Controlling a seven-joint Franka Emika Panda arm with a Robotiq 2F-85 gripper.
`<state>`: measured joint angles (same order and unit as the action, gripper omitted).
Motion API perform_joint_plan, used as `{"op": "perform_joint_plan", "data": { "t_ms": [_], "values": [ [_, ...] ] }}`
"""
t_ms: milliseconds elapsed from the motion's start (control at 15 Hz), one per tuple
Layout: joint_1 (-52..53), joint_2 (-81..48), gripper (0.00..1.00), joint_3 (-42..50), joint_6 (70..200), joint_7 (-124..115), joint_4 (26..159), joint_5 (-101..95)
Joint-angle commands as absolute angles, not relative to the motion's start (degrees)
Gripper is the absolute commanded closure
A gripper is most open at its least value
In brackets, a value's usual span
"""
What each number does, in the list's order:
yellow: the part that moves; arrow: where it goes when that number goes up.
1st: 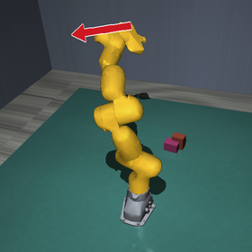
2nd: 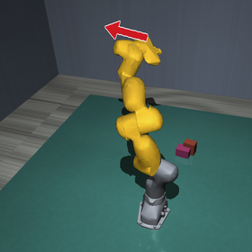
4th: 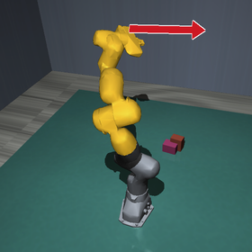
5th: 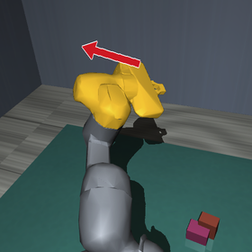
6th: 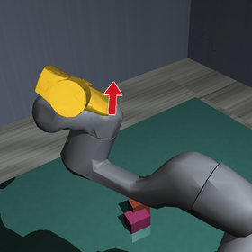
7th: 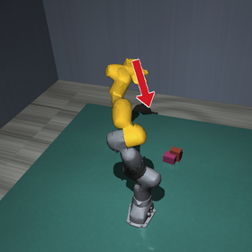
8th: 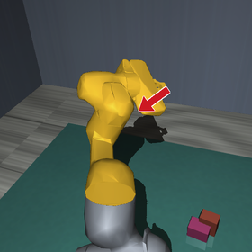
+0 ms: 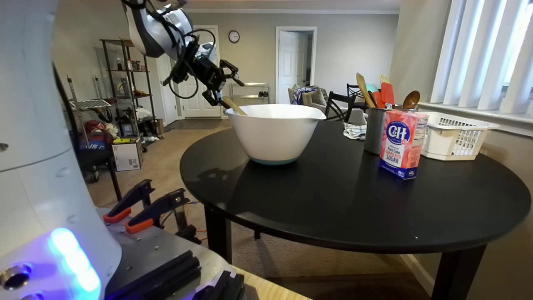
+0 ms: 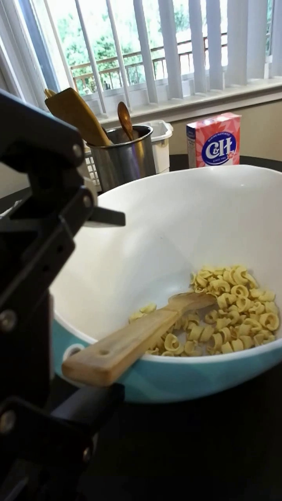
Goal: Use the spoon to stir in the bowl
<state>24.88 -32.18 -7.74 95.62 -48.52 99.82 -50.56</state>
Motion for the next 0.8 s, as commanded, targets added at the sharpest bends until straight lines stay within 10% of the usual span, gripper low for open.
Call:
{"op": "perform_joint_plan", "data": {
  "t_ms": [0,733],
  "values": [
    [24.37,-32.05,0.33,-7.71,94.79,-47.99,100.08,-51.79],
    [23.21,-31.62,0.99,-6.79,94.94,-48.29,100.78,-51.33]
  ]
}}
